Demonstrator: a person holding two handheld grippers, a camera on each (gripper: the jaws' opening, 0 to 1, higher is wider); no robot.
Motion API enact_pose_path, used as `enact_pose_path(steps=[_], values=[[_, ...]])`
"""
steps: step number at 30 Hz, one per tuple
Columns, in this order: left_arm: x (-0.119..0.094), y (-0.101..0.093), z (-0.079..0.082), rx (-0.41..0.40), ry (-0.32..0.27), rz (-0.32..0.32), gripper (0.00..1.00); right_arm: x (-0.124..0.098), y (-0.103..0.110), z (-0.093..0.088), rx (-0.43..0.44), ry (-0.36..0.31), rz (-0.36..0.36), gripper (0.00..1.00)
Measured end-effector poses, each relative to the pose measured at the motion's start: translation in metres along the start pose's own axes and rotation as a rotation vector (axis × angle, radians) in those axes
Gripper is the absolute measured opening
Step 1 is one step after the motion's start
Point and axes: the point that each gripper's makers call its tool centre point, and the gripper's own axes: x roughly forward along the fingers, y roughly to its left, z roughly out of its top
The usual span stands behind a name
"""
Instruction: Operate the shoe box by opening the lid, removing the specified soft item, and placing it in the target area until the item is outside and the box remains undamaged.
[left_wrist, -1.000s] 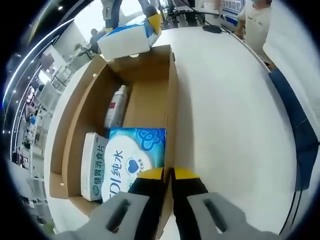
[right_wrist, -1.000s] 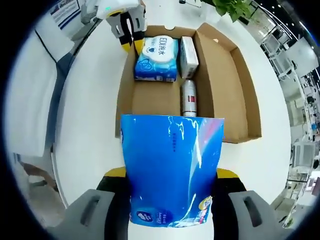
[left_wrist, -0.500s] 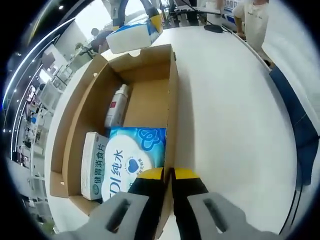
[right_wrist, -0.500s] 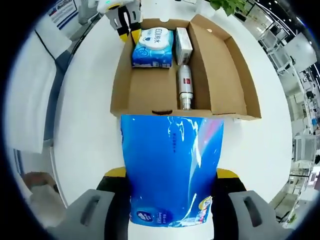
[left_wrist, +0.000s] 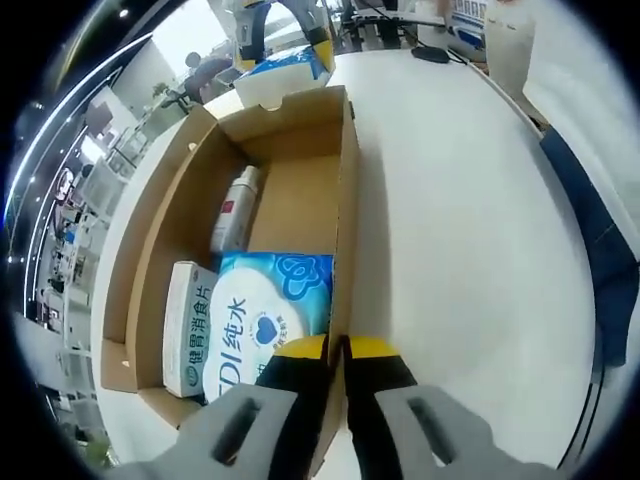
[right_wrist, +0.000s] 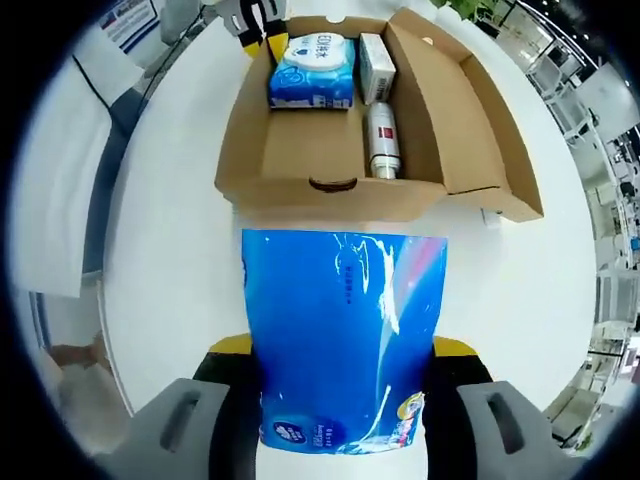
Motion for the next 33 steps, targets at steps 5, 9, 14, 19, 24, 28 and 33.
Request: enact_pose_path(steps=[5,9,14,19,24,28,33], values=[[0.000,0.000,0.000,-0.005,-0.001,-0.002,0.05,0.013,0.002,0.001,-0.006,-0.005,0.014,0.63],[0.000,0.000,0.000,-0.007,0.000,-0.003,0.05,0.022,0.004,0.000,-0.020,0.001,0.026,0.63],[0.000,0.000,0.001,-0.005,0.000,-0.005,0.05,0.026,0.005,0.001,-0.024,-0.003,0.036,0.63],[0.000,0.000,0.000,0.005,0.009,-0.010,0.05,0.033,0.004,0.000,-0.036,0.004,0.041,0.63],[0.001,0.000,0.000,-0.004,0.006,-0.007,0.05,0.039,0.003,0.001,-0.061,0.015,0.054,0.64],[0.001,0.000,0.000,-0.008,0.006,-0.008,0.05,0.043,0.003,0.001,-0.059,0.021,0.057,0.64],[0.001,0.000,0.000,-0.013,0.004,-0.011,0.05,0.046,0.005,-0.003,-0.055,0.021,0.067,0.64]])
